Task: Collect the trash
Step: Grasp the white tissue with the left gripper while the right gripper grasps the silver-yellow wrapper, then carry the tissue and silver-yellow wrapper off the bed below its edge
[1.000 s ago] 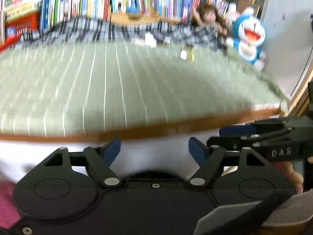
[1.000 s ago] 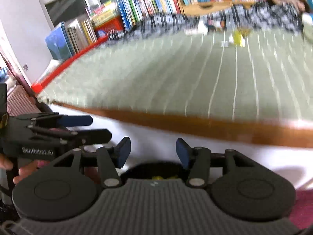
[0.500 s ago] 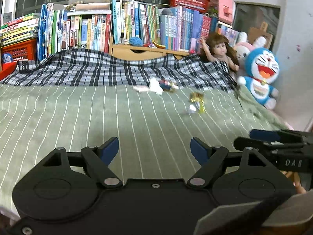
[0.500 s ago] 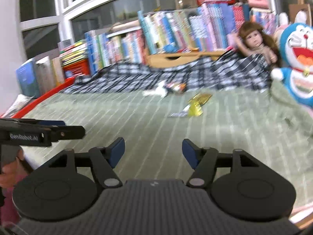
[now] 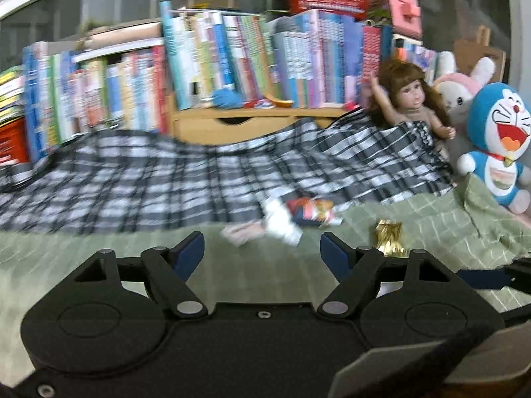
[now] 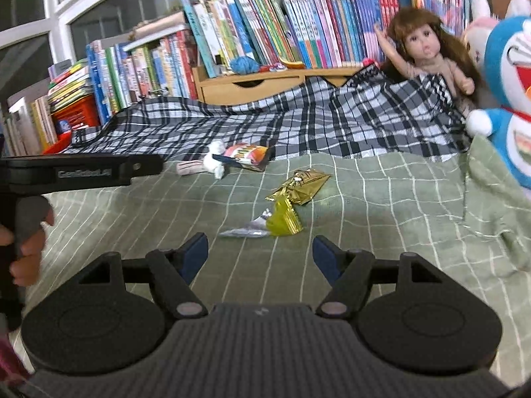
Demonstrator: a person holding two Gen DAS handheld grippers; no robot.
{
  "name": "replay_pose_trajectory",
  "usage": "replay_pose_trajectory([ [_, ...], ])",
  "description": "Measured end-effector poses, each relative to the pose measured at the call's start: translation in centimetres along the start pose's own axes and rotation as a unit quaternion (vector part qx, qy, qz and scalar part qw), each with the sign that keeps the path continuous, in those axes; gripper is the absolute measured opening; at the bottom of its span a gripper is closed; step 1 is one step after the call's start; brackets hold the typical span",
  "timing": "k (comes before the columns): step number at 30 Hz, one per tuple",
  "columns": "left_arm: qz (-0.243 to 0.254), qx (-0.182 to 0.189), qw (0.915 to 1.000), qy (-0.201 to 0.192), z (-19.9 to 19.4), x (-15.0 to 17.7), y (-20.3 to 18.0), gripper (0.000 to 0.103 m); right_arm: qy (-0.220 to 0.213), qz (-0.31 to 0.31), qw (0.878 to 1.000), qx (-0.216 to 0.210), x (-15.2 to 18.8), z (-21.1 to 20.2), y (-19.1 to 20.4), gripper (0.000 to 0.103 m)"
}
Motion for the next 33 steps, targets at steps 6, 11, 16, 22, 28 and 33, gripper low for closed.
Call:
replay_pose_trajectory([
  [6, -0.001, -0.016, 0.9998, 0.015, 5.9, -0.6, -1.0, 0.064, 0.015, -0.003, 1.000, -0.004, -0.7, 3.1, -0.4, 0.080],
  [11, -0.016, -0.010, 0.9994, 0.030, 9.4, -1.1, -1.9, 0.062, 0.031, -0.002, 1.000, -0.003, -1.2, 5.5, -0.7, 0.080],
  [16, -0.017, -0.004, 0.9983, 0.056, 11.3, -0.3, -2.8, 0.031, 0.032, -0.014, 0.999, 0.010, -1.3, 6.5, -0.4, 0.060],
  [22, -0.026, 0.024, 0.9982, 0.048, 9.8, 0.1, -2.6, 0.023, 0.028, -0.001, 1.000, -0.011, -0.4, 4.6, -0.6, 0.040],
  [28, -0.032, 0.021, 0.9981, 0.048, 6.5, 1.0, -2.1, 0.023, 0.016, 0.016, 1.000, -0.016, 0.7, 2.8, -0.8, 0.040],
  [33, -0.014, 0.032, 0.9982, 0.048, 2.6, 2.4, -2.4, 0.023, 0.010, 0.036, 0.999, -0.023, 1.6, 1.1, -0.4, 0.040],
])
Point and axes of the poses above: each gripper's, at about its wrist camera, not at the fingertips, and z roughly the way its jaws point, y to its left, x to its underside, the point moved 3 cm from there along z, roughly the way its jaws point, and after that the axes turned 7 degrees about -x, right-handed, at the moved point
